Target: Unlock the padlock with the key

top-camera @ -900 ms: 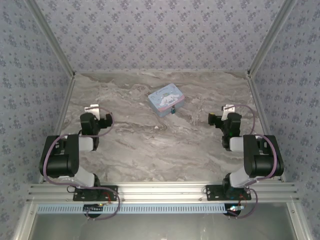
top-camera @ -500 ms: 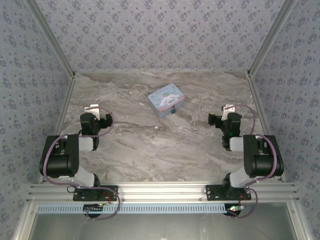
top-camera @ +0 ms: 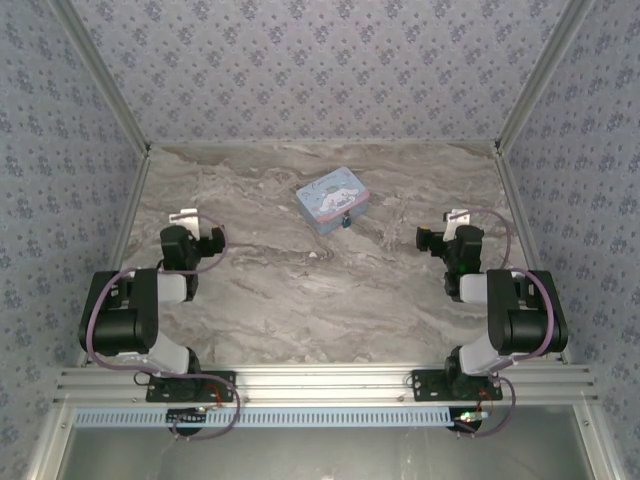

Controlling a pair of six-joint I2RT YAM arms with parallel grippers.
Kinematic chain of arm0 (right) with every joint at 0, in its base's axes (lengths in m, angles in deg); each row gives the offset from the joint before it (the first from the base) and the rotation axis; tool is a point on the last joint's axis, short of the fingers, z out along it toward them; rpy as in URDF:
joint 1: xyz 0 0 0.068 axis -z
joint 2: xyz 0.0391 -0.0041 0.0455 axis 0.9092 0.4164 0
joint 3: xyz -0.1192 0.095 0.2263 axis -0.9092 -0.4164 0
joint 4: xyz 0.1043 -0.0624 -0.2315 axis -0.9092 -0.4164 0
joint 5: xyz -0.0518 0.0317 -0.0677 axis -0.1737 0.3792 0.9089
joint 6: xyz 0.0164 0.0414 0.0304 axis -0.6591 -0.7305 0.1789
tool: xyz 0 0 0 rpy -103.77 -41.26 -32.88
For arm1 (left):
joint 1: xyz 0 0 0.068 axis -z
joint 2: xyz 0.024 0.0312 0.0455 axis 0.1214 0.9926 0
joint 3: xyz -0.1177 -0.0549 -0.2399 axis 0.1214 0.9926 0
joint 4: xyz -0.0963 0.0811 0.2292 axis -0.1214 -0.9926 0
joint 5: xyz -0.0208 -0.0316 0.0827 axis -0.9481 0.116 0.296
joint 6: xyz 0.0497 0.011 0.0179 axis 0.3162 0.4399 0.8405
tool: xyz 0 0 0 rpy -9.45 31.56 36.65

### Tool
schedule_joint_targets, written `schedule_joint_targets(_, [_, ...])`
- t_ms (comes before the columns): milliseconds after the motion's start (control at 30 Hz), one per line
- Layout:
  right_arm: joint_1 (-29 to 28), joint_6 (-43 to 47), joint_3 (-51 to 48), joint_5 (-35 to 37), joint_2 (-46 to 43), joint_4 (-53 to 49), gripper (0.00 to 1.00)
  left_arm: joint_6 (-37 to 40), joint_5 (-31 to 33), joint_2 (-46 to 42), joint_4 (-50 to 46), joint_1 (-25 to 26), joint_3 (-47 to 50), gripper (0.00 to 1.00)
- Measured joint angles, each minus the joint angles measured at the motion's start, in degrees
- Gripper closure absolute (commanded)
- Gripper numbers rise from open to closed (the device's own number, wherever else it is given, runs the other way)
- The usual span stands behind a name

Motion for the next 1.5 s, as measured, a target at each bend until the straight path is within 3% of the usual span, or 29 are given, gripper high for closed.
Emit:
schedule_joint_targets(200, [0.0, 0.0, 0.1, 0.5, -0.8, -1.9, 0.0, -1.5, 2.8, -2.9, -4.3, 0.0, 0.0, 0.01])
schedule_joint_targets(400, [0.0, -1.5, 5.6, 1.1, -9.7, -16.5, 0.0, -4.9, 3.3, -14.6, -18.0, 0.0, -6.9, 0.01])
schedule_joint_targets(567, [-1.7, -6.8, 10.8, -0.9, -19.6, -29.6, 0.04, -14.8, 0.5, -19.6, -28.6, 0.0, -15.7, 0.01])
schedule_joint_targets(700, [-7.2, -11.9, 15.2, -5.0, -24.8, -41.7, 0.11, -23.6, -4.3, -21.0, -33.2, 1.0, -16.9, 0.01])
schedule_joint_targets(867, [-21.3, -16.7, 23.1, -7.0, -25.5, -56.5, 0.11, -31.3, -9.2, -21.0, -36.1, 6.9, -15.0, 0.01])
schedule_joint_targets(967, [-30.2, -18.2, 25.8, -6.2, -23.2, -61.9, 0.11, -34.7, -10.8, -21.0, -36.0, 10.3, -13.1, 0.01])
schedule_joint_targets(1067, [-36.5, -19.6, 27.8, -4.4, -17.7, -65.7, 0.18, -37.6, -11.0, -20.4, -35.7, 11.7, -12.3, 0.01])
schedule_joint_targets(1367, [-45.9, -19.4, 44.2, -1.2, 6.6, -75.9, 0.4, -42.2, -9.5, -19.8, -34.0, 11.8, -12.1, 0.01])
schedule_joint_targets(1500, [-47.4, -18.9, 52.2, -1.4, 14.6, -78.1, 0.42, -42.4, -9.0, -19.9, -34.1, 11.8, -12.1, 0.01])
